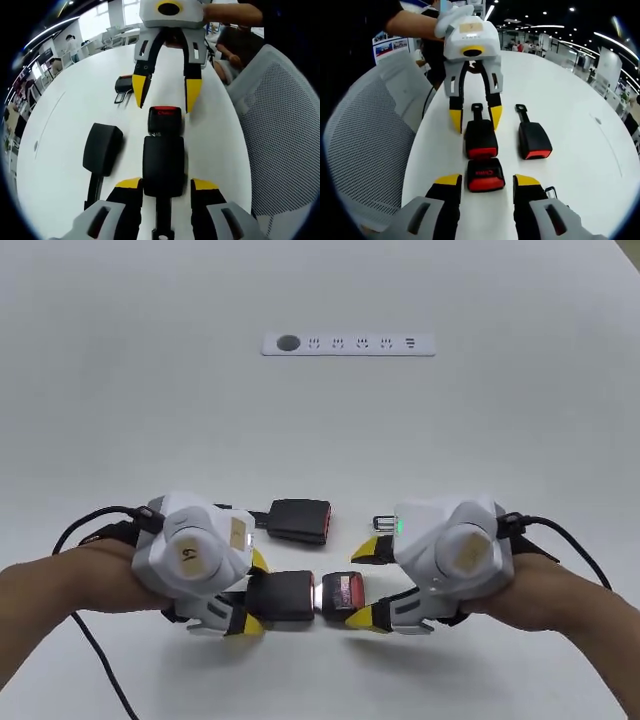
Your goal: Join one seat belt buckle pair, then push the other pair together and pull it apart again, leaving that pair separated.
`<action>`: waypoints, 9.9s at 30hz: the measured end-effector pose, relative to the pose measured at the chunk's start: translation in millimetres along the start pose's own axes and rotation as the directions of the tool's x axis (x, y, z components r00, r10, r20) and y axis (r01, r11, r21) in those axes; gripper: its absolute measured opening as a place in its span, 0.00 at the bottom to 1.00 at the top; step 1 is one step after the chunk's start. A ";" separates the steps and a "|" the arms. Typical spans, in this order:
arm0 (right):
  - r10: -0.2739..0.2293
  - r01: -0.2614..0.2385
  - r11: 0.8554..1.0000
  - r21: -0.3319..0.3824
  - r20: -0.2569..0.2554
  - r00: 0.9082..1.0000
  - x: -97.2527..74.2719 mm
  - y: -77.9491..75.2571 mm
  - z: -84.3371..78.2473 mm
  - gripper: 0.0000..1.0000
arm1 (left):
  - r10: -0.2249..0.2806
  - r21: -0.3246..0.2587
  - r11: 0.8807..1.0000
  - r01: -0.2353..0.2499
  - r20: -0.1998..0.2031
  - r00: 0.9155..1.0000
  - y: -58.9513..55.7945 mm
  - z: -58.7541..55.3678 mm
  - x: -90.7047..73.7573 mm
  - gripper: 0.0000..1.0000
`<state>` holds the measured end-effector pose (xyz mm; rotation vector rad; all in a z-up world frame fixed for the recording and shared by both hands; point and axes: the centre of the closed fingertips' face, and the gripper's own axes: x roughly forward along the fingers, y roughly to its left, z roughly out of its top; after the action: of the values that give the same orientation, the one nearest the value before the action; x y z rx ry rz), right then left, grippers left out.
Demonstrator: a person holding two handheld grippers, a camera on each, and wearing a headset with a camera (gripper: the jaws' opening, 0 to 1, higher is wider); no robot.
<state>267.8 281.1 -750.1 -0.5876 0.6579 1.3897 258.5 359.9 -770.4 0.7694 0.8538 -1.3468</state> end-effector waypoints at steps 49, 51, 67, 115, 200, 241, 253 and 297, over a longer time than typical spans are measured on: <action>-0.096 0.097 0.995 0.014 -0.100 0.990 -50.8 -75.7 -45.8 0.41 | 0.098 -0.040 0.995 -0.096 0.050 0.994 82.0 33.6 -21.5 0.43; -0.098 0.100 0.995 0.018 -0.106 0.990 -51.4 -78.7 -48.9 0.41 | 0.091 -0.036 0.995 -0.089 0.043 0.995 85.2 31.9 -19.3 0.43; -0.068 0.071 0.997 0.014 -0.150 0.986 -44.9 -101.1 -74.9 0.38 | 0.023 -0.010 1.000 -0.023 0.009 1.000 96.0 30.0 -1.3 0.37; -0.018 0.018 1.000 -0.007 -0.166 0.986 -24.1 -104.8 -61.3 0.31 | -0.013 -0.021 1.000 0.014 0.008 1.000 104.4 18.2 12.5 0.31; -0.022 0.015 0.999 -0.043 -0.154 0.988 19.8 -95.7 -16.5 0.28 | 0.005 -0.004 1.000 -0.005 -0.018 1.000 103.3 18.6 21.2 0.31; -0.007 -0.003 0.998 -0.056 -0.189 0.982 -3.4 -102.6 -46.8 0.30 | -0.016 -0.009 1.000 0.016 -0.039 0.999 102.1 14.5 20.4 0.33; -0.012 -0.004 0.997 -0.073 -0.227 0.974 -19.4 -109.9 -66.5 0.31 | -0.017 -0.012 1.000 0.016 -0.041 0.999 101.6 14.3 20.4 0.33; -0.079 0.070 0.996 -0.048 -0.247 0.966 -43.8 -106.2 -79.6 0.51 | 0.041 -0.026 0.999 -0.041 0.008 0.999 102.9 13.4 2.5 0.41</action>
<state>364.9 183.5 -774.1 -0.8194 0.8023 1.2714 362.1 355.3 -767.3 0.7571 0.8433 -1.2996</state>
